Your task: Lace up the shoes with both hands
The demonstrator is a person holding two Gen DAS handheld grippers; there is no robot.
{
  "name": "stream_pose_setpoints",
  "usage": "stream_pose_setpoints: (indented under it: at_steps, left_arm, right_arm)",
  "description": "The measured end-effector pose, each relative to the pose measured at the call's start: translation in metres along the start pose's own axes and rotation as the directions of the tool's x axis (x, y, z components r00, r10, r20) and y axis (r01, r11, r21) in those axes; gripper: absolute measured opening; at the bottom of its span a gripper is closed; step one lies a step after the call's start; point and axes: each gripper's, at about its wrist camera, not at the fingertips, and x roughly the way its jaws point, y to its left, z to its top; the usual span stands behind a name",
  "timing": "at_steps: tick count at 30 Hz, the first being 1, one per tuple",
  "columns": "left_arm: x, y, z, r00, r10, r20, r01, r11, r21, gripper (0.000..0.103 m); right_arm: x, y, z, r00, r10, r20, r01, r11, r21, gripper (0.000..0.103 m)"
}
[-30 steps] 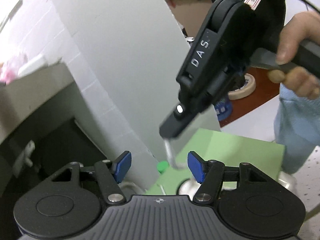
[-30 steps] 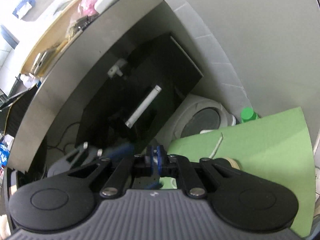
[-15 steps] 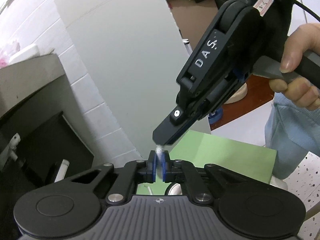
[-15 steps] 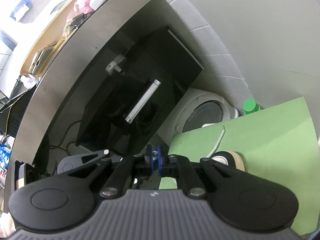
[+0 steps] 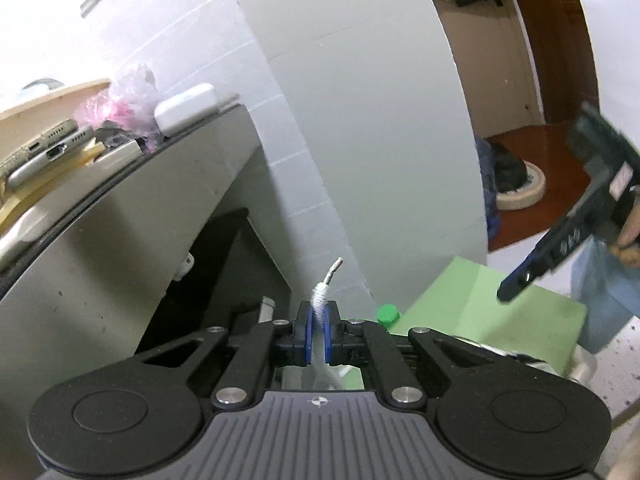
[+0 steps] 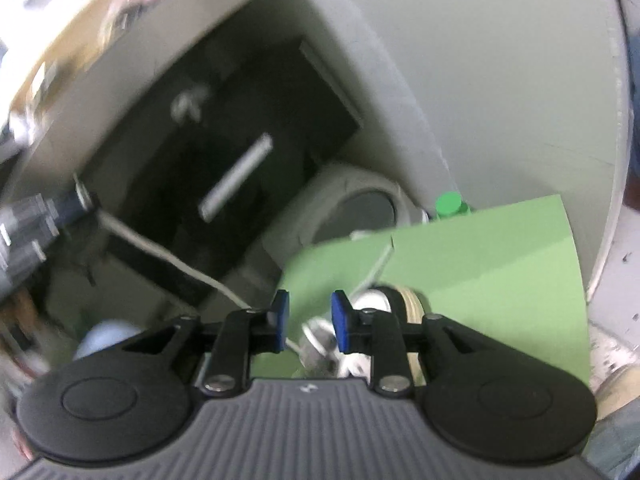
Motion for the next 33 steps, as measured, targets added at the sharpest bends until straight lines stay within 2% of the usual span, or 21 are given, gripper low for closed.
stream_pose_setpoints:
  at_steps: [2, 4, 7, 10, 15, 23, 25, 29, 33]
  left_arm:
    - [0.009, -0.010, -0.006, 0.999, -0.014, -0.035, 0.015, 1.000, 0.020, 0.005]
    - [0.026, -0.023, -0.016, 0.996, -0.049, -0.075, 0.048, 0.999, -0.007, 0.005]
    - [0.048, -0.042, -0.027, 0.987, -0.111, -0.117, 0.105, 0.993, -0.054, 0.005]
    - [0.065, -0.060, -0.035, 0.976, -0.166, -0.144, 0.158, 0.985, -0.066, 0.005]
    - [0.087, -0.075, -0.044, 0.952, -0.246, -0.182, 0.232, 0.968, -0.094, 0.005]
    - [0.106, -0.083, -0.048, 0.935, -0.282, -0.215, 0.271, 0.959, -0.078, 0.005]
    - [0.110, -0.085, -0.049, 0.934, -0.280, -0.220, 0.273, 0.960, -0.065, 0.005]
    - [0.115, -0.084, -0.050, 0.933, -0.279, -0.227, 0.273, 0.960, -0.061, 0.005]
    - [0.118, -0.085, -0.051, 0.933, -0.274, -0.233, 0.269, 0.962, -0.055, 0.005]
  right_arm:
    - [0.013, 0.015, -0.008, 0.998, -0.023, -0.055, 0.016, 0.992, -0.122, 0.026]
    - [0.026, 0.032, -0.016, 0.993, -0.061, -0.104, 0.033, 0.967, -0.254, 0.024]
    - [0.040, 0.047, -0.023, 0.986, -0.098, -0.135, 0.043, 0.932, -0.360, 0.024]
    - [0.051, 0.045, -0.024, 0.978, -0.133, -0.158, 0.062, 0.919, -0.388, 0.024]
    - [0.065, 0.026, -0.020, 0.972, -0.120, -0.201, 0.051, 0.945, -0.322, 0.024]
    - [0.071, 0.023, -0.025, 0.955, -0.202, -0.218, 0.118, 0.931, -0.344, 0.025]
    - [0.069, 0.025, -0.027, 0.953, -0.210, -0.220, 0.124, 0.928, -0.350, 0.031]
    - [0.073, 0.040, -0.037, 0.938, -0.268, -0.221, 0.149, 0.884, -0.442, 0.039]
    - [0.084, 0.051, -0.046, 0.921, -0.337, -0.198, 0.183, 0.820, -0.542, 0.039]
